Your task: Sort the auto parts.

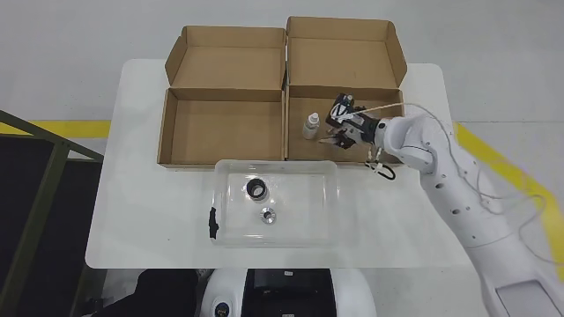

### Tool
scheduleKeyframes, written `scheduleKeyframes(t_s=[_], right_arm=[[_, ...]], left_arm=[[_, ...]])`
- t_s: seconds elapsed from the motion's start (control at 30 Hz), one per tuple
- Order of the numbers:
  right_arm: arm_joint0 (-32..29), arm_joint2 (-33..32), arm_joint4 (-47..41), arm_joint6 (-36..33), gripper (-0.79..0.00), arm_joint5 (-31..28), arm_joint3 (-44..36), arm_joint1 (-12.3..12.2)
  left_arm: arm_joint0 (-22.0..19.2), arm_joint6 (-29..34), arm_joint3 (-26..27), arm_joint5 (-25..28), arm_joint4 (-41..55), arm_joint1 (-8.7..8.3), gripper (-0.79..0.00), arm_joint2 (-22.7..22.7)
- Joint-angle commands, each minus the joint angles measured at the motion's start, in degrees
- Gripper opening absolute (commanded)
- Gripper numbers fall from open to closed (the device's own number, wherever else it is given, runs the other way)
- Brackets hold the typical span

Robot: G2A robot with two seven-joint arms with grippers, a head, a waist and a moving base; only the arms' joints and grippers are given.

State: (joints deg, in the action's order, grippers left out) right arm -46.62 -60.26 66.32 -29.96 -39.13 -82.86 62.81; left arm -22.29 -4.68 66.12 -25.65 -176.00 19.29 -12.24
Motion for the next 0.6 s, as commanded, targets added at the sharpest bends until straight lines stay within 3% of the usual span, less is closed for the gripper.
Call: scheduleKeyframes(t_s=[0.0,0.23,0.57], right_arm=[[-1.9,-2.3,-0.2,-0.2,0.0,-0.4,-3.6,-0.6],[-8.6,-7.3,-1.9,-0.9,0.0,-4.1,-14.9,-2.3],[-15.4,-8.1,-0.2,-1.7,0.0,-6.8,-26.6,-3.3]], left_arm=[[0.0,0.0,0.0,0.0,0.0,0.0,0.0,0.0],[0.0,0.0,0.0,0.0,0.0,0.0,0.0,0.0],[0.0,0.0,0.0,0.0,0.0,0.0,0.0,0.0]])
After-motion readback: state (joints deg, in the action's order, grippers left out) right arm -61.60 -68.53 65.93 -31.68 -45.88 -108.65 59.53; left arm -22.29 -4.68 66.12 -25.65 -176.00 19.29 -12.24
